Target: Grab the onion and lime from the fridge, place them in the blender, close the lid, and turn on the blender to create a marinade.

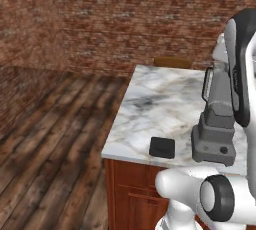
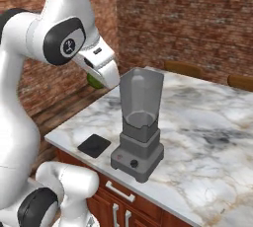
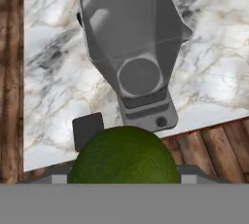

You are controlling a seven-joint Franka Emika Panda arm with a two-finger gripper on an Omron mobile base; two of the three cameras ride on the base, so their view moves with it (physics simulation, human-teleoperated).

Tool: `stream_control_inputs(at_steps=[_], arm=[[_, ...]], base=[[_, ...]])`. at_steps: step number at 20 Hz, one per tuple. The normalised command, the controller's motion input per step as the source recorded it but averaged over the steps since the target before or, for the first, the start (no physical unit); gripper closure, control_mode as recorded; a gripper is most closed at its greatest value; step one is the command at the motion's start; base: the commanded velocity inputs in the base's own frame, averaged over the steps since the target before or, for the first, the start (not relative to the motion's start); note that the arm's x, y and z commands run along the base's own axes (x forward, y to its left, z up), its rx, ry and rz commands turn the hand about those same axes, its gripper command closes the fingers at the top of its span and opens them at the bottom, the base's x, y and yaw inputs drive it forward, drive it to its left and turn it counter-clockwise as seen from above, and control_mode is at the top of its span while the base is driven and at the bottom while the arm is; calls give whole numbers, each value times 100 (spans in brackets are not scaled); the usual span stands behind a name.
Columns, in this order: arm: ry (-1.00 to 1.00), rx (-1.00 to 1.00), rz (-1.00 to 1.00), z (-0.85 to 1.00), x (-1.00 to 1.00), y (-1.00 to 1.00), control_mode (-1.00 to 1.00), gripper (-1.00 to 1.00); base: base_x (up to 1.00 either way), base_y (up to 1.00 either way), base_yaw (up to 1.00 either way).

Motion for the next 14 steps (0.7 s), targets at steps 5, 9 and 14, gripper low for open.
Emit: stream_control_inputs(at_steps=[5, 9, 14], arm=[[16, 3, 0, 29, 49, -23, -100, 100], [19, 0, -1, -7, 89, -40, -100, 100], [17, -2, 0, -46, 85, -38, -100, 100]], base=[[0, 0, 0], [0, 0, 0], [0, 0, 0]])
